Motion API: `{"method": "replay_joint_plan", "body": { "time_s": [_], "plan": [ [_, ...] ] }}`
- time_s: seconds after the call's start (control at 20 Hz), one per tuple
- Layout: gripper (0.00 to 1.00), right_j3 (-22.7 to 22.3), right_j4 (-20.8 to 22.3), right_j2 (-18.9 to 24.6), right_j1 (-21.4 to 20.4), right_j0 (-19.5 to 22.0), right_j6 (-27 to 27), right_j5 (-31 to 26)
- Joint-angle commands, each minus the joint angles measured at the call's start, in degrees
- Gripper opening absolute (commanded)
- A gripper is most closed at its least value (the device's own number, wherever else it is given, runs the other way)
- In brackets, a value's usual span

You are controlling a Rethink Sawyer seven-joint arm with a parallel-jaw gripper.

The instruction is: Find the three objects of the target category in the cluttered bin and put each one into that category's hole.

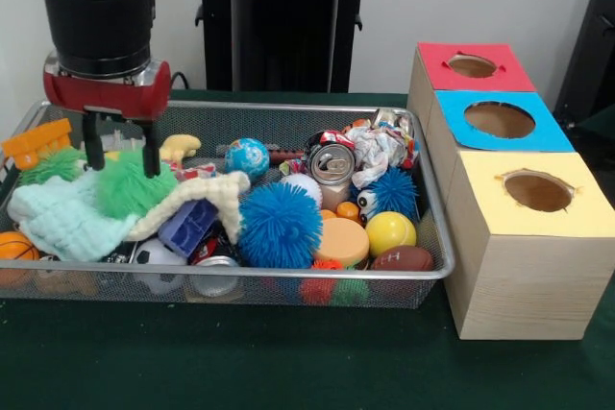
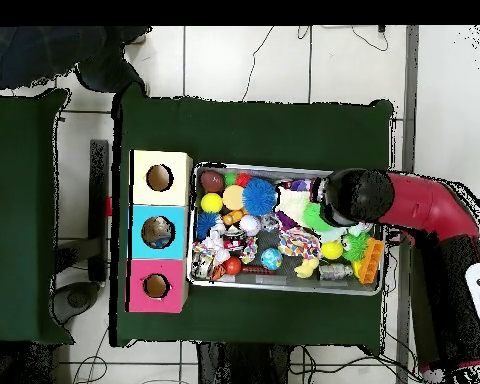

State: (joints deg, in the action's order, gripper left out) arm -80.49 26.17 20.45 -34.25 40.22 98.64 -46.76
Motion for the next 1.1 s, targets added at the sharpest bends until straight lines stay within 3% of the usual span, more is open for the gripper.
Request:
{"method": "replay_joint_plan", "body": {
  "time_s": [0.05,0.25,0.8,1.1],
  "plan": [
    [1.00,1.0,3.8,5.5,1.3,1.5,-17.6,-2.9],
    [1.00,1.0,4.8,5.8,0.0,0.7,-17.7,-3.0],
    [1.00,-8.1,3.7,4.6,-1.7,-1.1,-7.6,1.6],
    [1.00,-9.6,3.8,3.7,-0.8,-3.1,-3.5,3.6]
  ]
}}
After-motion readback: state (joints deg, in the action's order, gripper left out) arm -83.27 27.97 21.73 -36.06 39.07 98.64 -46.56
